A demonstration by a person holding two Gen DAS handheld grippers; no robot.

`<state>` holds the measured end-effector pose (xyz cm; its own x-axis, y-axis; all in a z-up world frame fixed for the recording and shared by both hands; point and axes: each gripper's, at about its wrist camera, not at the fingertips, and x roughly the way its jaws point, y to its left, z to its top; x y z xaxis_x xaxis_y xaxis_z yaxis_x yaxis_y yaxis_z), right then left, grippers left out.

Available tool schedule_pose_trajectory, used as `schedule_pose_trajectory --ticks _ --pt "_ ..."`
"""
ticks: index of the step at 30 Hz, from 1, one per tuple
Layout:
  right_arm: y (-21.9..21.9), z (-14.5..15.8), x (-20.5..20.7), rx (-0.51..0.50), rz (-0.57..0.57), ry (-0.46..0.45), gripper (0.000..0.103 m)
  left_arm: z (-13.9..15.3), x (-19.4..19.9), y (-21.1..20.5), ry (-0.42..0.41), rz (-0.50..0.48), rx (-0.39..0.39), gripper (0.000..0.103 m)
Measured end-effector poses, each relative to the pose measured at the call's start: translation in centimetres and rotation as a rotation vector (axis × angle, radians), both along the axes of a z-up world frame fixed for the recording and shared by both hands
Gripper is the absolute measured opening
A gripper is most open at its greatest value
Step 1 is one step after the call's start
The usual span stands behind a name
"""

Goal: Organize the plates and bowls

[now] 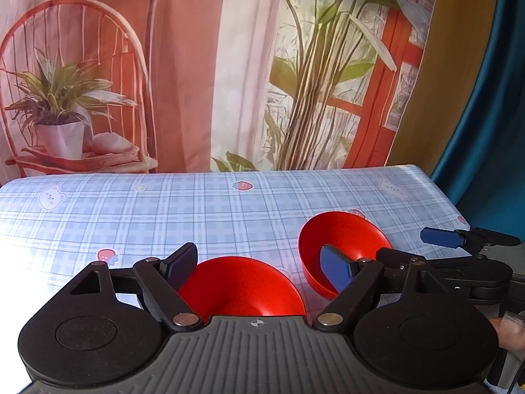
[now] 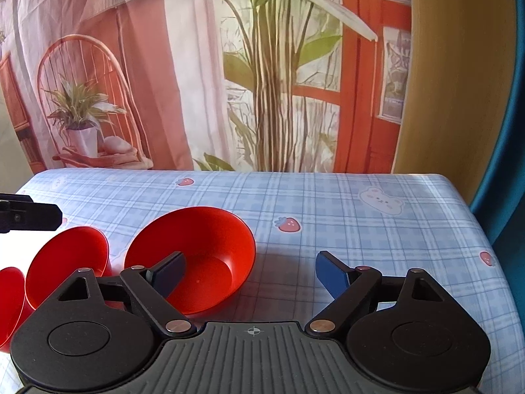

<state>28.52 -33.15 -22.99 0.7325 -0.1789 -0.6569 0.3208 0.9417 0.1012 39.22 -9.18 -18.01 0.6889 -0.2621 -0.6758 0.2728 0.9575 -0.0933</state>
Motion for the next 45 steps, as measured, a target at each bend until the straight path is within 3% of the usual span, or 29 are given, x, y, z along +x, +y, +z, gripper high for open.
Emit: schedule_pose_trajectory --ticks 6,8,19,33,37,45 --pt "-0.3 -1.3 0.9 0.041 0.016 0.027 0.064 -1.5 1.4 -1.8 0.054 -0.054 0.004 0.065" --pt "-0.4 -1.7 0.8 0.054 0.019 0.033 0.051 -1.9 1.7 -2.2 0.067 -0.063 0.002 0.059" --pt "-0.4 -2.7 0.2 0.09 0.049 0.037 0.017 -3.3 2.1 -3.6 0.111 -0.096 0.005 0.05" --pt "-0.5 -2.8 -0.2 0.108 0.052 0.023 0.014 -3.7 2.2 -3.7 0.129 -0.107 0.002 0.04" --pt "-0.5 -2.9 -0.3 0.112 0.052 0.021 0.013 -4.2 2.4 -3.9 0.142 -0.134 -0.024 0.021" --pt "-0.5 -2.8 -0.6 0.126 0.052 0.011 0.012 -4.3 2.4 -4.5 0.148 -0.15 -0.032 0.021"
